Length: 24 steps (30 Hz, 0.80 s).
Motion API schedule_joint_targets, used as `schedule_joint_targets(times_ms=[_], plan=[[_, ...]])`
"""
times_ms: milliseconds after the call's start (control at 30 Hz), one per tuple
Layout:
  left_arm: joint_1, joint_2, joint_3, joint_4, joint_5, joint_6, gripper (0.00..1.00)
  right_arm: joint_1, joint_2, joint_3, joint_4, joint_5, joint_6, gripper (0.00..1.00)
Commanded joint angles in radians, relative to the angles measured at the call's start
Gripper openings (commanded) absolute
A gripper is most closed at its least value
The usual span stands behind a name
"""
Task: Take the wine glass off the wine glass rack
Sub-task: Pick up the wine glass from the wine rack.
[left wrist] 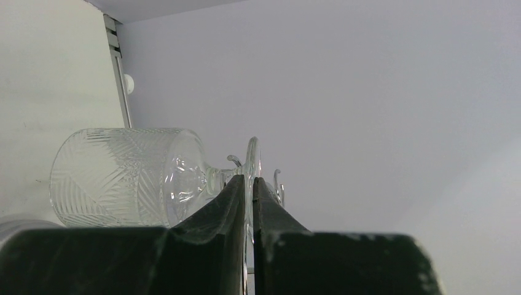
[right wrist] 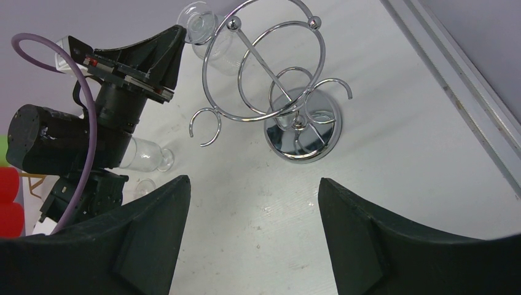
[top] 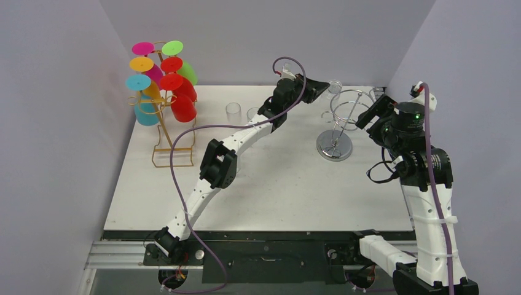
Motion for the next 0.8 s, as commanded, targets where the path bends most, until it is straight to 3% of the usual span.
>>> schedule_joint_targets(times_ms=[0, 767], plan=[[0.005, -0.062, 0.069, 0.107, -0.011, -0.037, 0.00, -0.007, -0.012, -0.010, 0.033, -0.004, -0.015, 0.71], [0.028, -0.026, 0.119, 0.119, -0.046, -0.078, 0.00, -0.006, -0.011, -0.015, 0.038, -0.015, -0.013, 0.71]])
